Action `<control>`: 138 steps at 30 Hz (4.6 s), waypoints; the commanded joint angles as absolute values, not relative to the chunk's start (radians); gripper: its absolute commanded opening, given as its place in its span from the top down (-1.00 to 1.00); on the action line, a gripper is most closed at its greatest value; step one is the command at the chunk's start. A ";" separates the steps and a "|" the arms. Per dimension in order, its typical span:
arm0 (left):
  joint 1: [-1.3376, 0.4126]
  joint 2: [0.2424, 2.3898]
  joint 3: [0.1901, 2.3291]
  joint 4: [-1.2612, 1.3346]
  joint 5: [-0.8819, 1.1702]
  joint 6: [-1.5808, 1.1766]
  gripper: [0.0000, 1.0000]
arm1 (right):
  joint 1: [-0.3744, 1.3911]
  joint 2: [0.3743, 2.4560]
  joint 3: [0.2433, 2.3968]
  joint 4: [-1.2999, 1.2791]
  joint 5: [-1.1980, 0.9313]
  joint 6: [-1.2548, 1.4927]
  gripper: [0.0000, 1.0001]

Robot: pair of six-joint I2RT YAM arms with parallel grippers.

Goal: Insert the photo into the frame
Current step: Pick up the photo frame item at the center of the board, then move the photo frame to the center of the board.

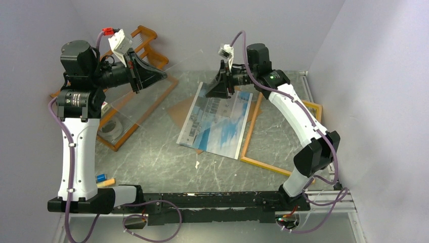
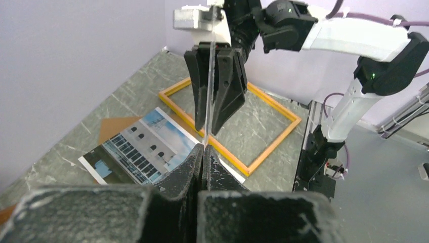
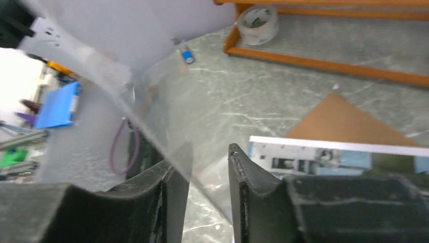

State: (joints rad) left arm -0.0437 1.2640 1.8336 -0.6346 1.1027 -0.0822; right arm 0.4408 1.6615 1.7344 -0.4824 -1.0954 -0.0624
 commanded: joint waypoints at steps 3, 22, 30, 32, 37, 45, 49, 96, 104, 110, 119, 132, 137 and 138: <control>-0.048 1.287 1.844 -0.451 1.118 -0.180 0.95 | 0.380 1.582 1.648 -0.316 -1.315 0.060 0.48; -0.048 1.310 1.812 -0.377 1.062 -0.290 0.95 | 0.376 1.536 1.578 0.019 -1.359 0.346 0.67; -0.048 1.319 1.798 -0.444 0.927 -0.291 -0.32 | 0.360 1.498 1.592 -0.104 -1.212 0.297 1.00; -0.048 1.320 1.797 -0.496 0.831 -0.285 -0.82 | 0.339 1.467 1.582 -0.145 -1.121 0.283 1.00; -0.048 1.333 1.797 -0.625 0.633 -0.278 -0.88 | 0.278 1.397 1.545 -0.281 -0.835 0.259 1.00; -0.071 1.404 1.745 -0.681 0.492 -0.362 -0.79 | 0.244 1.278 1.536 -0.450 -0.213 0.247 1.00; -0.181 1.492 1.783 -0.756 0.372 -0.408 -0.67 | 0.242 1.228 1.563 -0.532 0.147 0.283 1.00; -0.866 2.495 2.138 -0.634 0.302 -0.501 0.00 | 0.243 0.953 1.572 -1.051 0.570 0.609 1.00; -0.881 2.534 2.172 -0.660 0.212 -0.508 0.21 | 0.242 0.929 1.561 -1.090 0.568 0.638 1.00; -0.881 2.524 2.233 -0.724 0.186 -0.479 0.93 | 0.242 0.925 1.560 -1.092 0.551 0.644 1.00; -0.837 2.341 2.174 -0.696 0.252 -0.498 0.95 | 0.242 0.948 1.586 -1.061 0.461 0.632 1.00; -0.732 2.151 1.878 -0.625 0.263 -0.562 0.95 | 0.242 0.954 1.521 -0.988 0.375 0.632 1.00; -0.697 2.071 1.730 -0.540 0.236 -0.557 0.95 | 0.243 0.952 1.486 -0.951 0.338 0.631 1.00; -0.693 2.050 1.697 -0.514 0.228 -0.551 0.95 | 0.243 0.953 1.482 -0.942 0.324 0.629 1.00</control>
State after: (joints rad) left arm -0.7063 2.1818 1.7744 -0.6411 0.2058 -0.5220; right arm 0.2436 0.9607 1.4967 -1.0424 0.3702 0.6319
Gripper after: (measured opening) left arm 0.115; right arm 0.010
